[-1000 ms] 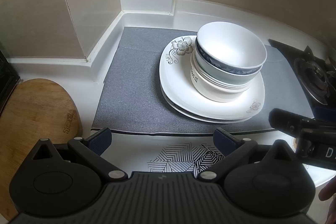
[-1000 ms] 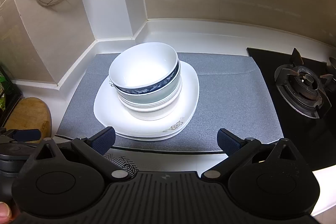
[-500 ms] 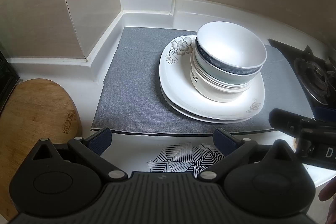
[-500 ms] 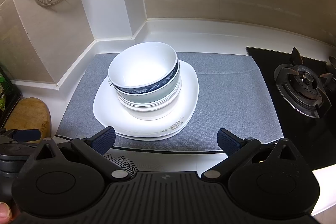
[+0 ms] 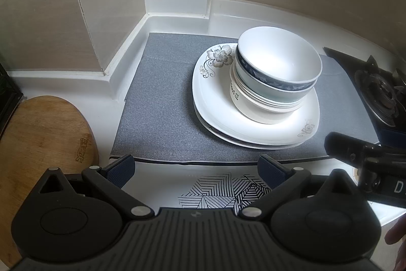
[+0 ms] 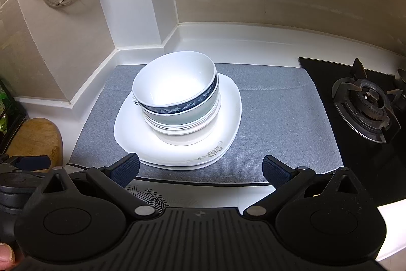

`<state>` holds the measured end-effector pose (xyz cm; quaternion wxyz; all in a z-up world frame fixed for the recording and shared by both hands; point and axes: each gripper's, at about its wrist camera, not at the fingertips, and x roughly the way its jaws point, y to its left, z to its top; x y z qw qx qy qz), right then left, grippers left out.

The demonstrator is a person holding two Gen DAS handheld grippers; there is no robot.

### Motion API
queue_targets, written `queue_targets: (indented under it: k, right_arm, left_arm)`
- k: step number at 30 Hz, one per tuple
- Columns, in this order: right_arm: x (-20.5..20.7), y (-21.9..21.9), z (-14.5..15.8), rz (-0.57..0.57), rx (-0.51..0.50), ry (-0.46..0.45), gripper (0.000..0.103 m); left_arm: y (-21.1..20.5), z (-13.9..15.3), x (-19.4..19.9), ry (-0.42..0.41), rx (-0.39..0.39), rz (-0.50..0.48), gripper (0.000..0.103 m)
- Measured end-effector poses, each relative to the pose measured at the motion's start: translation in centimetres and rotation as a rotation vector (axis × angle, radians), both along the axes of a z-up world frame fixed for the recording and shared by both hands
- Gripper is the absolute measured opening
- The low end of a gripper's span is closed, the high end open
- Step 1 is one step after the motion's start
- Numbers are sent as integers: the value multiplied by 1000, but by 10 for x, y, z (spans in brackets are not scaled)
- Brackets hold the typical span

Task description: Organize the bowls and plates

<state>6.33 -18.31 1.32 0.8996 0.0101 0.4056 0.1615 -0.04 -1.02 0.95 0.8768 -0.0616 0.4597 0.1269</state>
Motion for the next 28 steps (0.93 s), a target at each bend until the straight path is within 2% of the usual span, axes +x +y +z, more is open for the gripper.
queue_targets:
  k: [28]
  right_arm:
    - [-2, 2, 3, 0, -1, -1, 103]
  left_arm:
    - [-5, 3, 0, -8, 2, -2, 103]
